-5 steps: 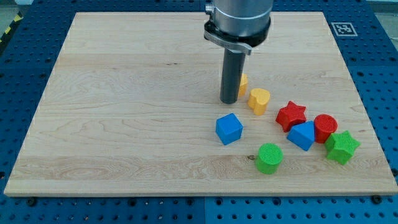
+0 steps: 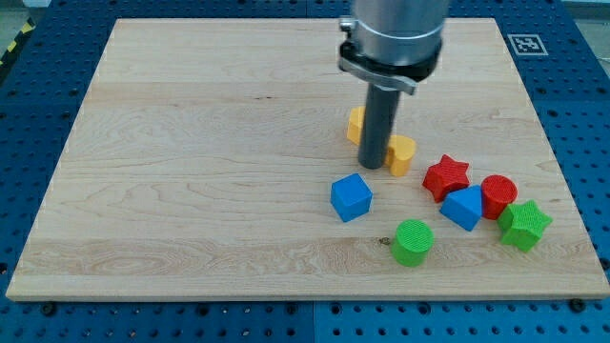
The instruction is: Slide the yellow heart to the top right side of the red star
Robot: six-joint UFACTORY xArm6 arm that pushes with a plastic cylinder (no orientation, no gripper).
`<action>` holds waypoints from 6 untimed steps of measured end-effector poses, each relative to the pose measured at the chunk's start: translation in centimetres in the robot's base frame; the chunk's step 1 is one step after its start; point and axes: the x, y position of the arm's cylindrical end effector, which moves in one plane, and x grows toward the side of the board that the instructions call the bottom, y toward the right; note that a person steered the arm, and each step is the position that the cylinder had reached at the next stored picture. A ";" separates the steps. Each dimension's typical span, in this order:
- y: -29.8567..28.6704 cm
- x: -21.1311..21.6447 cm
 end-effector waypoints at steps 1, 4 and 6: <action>3.0 -0.1; 6.9 -1.3; 5.0 -1.3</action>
